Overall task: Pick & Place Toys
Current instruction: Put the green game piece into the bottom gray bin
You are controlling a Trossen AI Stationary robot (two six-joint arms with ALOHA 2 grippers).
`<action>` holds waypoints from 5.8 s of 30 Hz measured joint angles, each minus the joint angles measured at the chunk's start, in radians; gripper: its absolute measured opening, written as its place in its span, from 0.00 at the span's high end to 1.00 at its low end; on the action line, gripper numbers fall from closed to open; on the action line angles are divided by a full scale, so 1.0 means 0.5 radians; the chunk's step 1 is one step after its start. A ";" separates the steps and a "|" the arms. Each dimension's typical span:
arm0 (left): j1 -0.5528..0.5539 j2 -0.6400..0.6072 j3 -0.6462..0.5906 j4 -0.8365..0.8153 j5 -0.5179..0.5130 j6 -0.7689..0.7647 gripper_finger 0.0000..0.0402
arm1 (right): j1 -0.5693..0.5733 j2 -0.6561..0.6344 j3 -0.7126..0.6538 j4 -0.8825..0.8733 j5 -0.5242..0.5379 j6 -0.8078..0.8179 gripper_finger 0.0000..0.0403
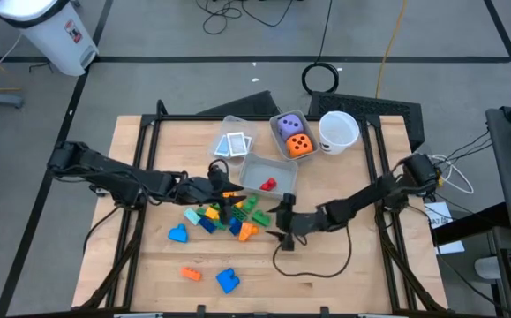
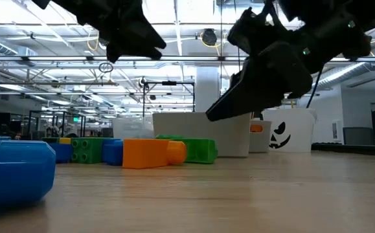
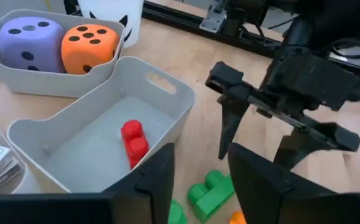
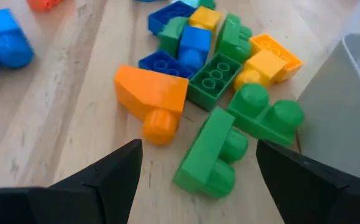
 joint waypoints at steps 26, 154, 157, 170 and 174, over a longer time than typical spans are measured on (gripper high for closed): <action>-0.003 0.074 0.001 0.029 0.004 -0.044 0.50 | -0.065 0.303 0.151 -0.151 0.045 0.276 0.63; -0.054 0.319 0.002 0.172 0.067 -0.426 0.50 | -0.023 -1.047 -0.300 -0.173 0.093 -0.317 0.39; -0.036 0.476 0.011 0.253 0.187 -0.519 0.49 | -0.008 -1.047 -0.357 -0.070 0.092 -0.344 0.40; 0.052 0.832 0.148 0.074 0.163 -0.508 0.28 | -0.012 -1.050 -0.386 0.053 0.097 -0.362 0.41; 0.050 0.860 0.150 0.044 0.146 -0.523 0.28 | -0.011 -1.050 -0.386 0.046 0.096 -0.356 0.41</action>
